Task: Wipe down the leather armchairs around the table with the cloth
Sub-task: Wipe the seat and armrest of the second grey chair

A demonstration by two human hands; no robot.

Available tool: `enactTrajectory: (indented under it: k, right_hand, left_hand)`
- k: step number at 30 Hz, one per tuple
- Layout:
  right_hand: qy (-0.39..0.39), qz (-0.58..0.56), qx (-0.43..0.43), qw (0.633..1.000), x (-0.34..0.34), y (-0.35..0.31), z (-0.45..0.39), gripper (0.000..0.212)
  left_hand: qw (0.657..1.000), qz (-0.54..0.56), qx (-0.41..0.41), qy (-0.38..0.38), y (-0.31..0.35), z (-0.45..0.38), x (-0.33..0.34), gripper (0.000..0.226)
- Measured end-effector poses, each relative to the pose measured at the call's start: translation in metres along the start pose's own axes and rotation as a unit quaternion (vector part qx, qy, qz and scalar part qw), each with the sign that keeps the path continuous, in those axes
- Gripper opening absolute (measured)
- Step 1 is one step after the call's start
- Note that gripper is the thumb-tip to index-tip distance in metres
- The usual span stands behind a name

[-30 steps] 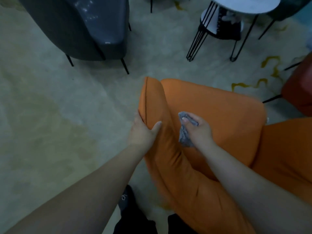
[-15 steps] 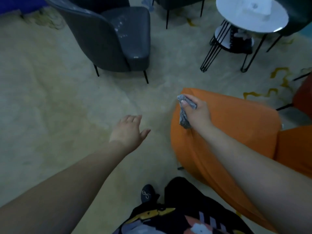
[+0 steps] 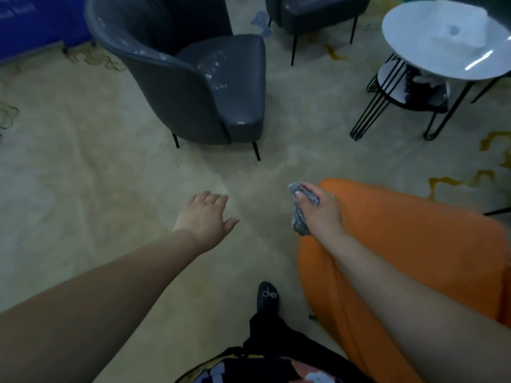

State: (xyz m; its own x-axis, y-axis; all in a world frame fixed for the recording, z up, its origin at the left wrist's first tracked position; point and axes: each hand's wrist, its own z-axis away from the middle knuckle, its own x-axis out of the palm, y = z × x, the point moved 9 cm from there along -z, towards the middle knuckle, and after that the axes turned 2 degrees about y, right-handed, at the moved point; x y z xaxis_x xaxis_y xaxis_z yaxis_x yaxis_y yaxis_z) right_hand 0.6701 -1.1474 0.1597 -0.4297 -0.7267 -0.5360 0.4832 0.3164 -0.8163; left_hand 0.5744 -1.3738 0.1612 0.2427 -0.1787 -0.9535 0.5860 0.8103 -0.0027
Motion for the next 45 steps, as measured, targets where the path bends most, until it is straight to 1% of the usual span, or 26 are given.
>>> enactTrajectory:
  k: [5, 9, 16, 21, 25, 28, 33, 37, 45]
  right_hand:
    - [-0.009, 0.01, 0.0, 1.0, 0.008, -0.017, -0.056, 0.033]
    - [-0.001, 0.012, 0.005, 1.0, 0.013, -0.026, -0.088, 0.035]
    - [0.029, 0.015, 0.033, 0.999, 0.028, -0.043, -0.145, 0.034]
    - [0.059, -0.004, 0.049, 0.997, 0.037, -0.082, -0.203, 0.034]
    - [0.088, -0.016, 0.054, 0.995, 0.042, -0.116, -0.246, 0.034]
    - [0.099, -0.015, 0.061, 0.993, 0.044, -0.128, -0.27, 0.034]
    - [0.096, -0.019, 0.076, 0.992, 0.035, -0.123, -0.31, 0.033]
    - [0.102, -0.02, 0.071, 0.992, 0.008, -0.119, -0.369, 0.033]
    - [0.088, 0.016, 0.028, 0.996, -0.06, -0.139, -0.516, 0.032]
  left_hand:
    - [1.0, -0.012, -0.01, 0.007, -0.02, -0.055, -0.02, 0.069]
    - [1.0, -0.015, -0.008, -0.006, -0.032, -0.085, -0.025, 0.069]
    - [0.999, -0.012, 0.04, 0.004, -0.05, -0.163, -0.041, 0.069]
    - [0.997, -0.001, 0.063, 0.042, -0.079, -0.236, -0.077, 0.071]
    - [0.996, -0.003, 0.071, 0.047, -0.106, -0.286, -0.103, 0.072]
    - [0.995, -0.005, 0.086, 0.052, -0.115, -0.317, -0.118, 0.072]
    - [0.994, 0.022, 0.095, 0.043, -0.103, -0.361, -0.13, 0.072]
    - [0.991, 0.022, 0.117, 0.062, -0.078, -0.417, -0.153, 0.072]
    - [0.997, 0.03, 0.052, 0.048, -0.049, -0.531, -0.192, 0.069]
